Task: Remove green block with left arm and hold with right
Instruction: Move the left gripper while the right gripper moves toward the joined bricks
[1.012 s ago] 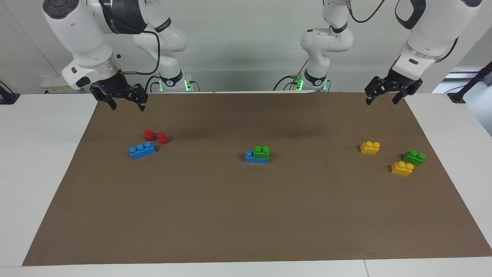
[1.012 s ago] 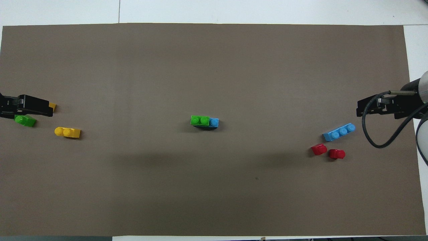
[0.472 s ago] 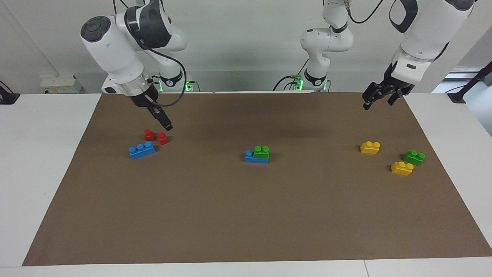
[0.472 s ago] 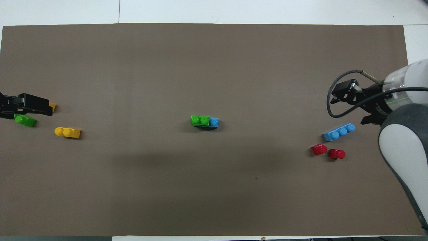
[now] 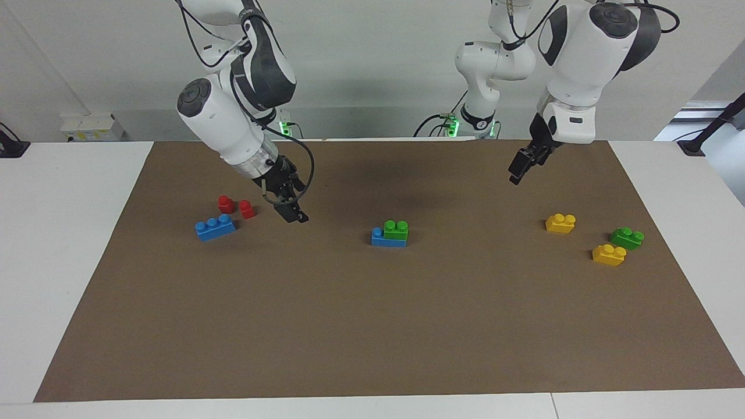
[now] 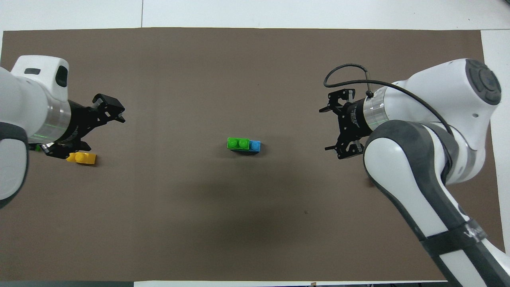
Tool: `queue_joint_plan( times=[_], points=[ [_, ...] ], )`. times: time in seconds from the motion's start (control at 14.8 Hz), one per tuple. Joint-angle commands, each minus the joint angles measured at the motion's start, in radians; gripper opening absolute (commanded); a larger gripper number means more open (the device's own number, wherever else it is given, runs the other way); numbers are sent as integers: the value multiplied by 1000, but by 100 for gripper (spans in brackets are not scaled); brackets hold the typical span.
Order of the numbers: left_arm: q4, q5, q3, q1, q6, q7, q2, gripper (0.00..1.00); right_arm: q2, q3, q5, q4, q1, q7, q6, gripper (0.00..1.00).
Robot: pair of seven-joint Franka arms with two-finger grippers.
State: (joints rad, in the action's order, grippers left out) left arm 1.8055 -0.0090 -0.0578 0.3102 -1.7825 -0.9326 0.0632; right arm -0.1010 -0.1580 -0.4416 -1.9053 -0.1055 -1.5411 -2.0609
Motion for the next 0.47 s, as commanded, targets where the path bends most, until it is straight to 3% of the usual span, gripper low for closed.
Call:
queue_joint_plan(
  times=[0.0, 0.4],
  points=[
    [103, 12, -10, 85, -127, -332, 27, 100, -32, 2, -67, -41, -46, -80, -103, 95],
    [135, 12, -10, 211, -305, -883, -69, 100, -51, 0, -88, -155, -144, -107, -317, 95]
  ],
)
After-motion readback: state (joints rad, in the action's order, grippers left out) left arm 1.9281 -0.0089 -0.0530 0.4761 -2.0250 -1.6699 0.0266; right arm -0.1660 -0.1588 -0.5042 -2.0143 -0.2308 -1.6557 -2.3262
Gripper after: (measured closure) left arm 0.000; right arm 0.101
